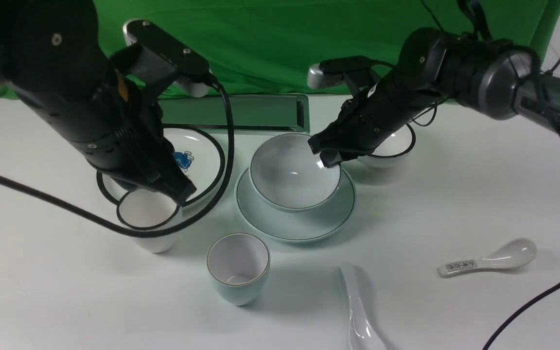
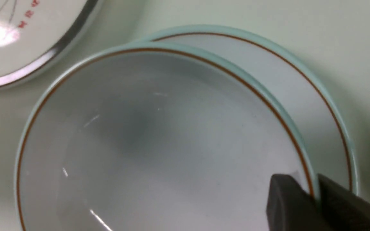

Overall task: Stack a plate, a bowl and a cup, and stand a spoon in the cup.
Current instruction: Use the right arm to put the blue rice bowl into the blue large plate in the middle, then use the left arm to grab a blue teacup

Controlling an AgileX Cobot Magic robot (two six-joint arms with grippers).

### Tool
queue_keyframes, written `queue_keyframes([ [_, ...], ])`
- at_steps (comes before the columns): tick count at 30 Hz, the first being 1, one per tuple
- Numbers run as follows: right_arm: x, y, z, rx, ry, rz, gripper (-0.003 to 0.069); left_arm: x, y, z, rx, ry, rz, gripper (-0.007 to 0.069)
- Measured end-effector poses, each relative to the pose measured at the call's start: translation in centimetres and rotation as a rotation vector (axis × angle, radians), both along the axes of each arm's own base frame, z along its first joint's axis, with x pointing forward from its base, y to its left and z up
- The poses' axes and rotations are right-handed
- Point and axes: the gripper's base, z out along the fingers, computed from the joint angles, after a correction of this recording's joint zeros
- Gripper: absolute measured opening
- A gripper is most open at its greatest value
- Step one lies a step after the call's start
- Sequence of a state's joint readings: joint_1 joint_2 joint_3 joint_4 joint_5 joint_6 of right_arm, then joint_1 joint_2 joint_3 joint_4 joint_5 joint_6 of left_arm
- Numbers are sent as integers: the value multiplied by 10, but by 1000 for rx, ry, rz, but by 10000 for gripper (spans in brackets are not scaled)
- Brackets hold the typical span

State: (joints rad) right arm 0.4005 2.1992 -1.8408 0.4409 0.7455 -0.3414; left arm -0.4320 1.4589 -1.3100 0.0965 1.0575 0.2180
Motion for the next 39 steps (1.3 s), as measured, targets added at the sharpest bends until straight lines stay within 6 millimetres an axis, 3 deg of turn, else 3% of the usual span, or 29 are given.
queue_keyframes([
  [6, 2, -1, -4, -23, -7, 4, 79, 1, 0, 0, 4, -7, 0, -29],
  [8, 2, -1, -4, -26, -2, 6, 118, 1, 0, 1, -1, -18, -1, -29],
  [11, 1, -1, -3, -27, 5, 9, 203, 2, 0, 1, -5, -25, -2, -29],
  [13, 0, -1, -3, -32, 23, 16, 328, 2, -1, 1, -6, -27, -2, -29],
  [17, -6, -6, 5, -48, 79, 38, 412, 2, 0, 1, -3, -29, -2, -29],
  [24, -28, -28, 61, -105, 140, 156, 426, 2, -3, 2, -38, -29, -7, -29],
  [28, -50, -40, 87, -141, 138, 175, 426, 2, -18, -2, -148, 10, -102, -29],
  [33, -80, -53, 103, -169, 136, 189, 426, 8, -35, -25, -182, 116, -210, -29],
  [39, -110, -66, 113, -196, 135, 197, 426, 31, -33, -59, -54, 148, -164, 19],
])
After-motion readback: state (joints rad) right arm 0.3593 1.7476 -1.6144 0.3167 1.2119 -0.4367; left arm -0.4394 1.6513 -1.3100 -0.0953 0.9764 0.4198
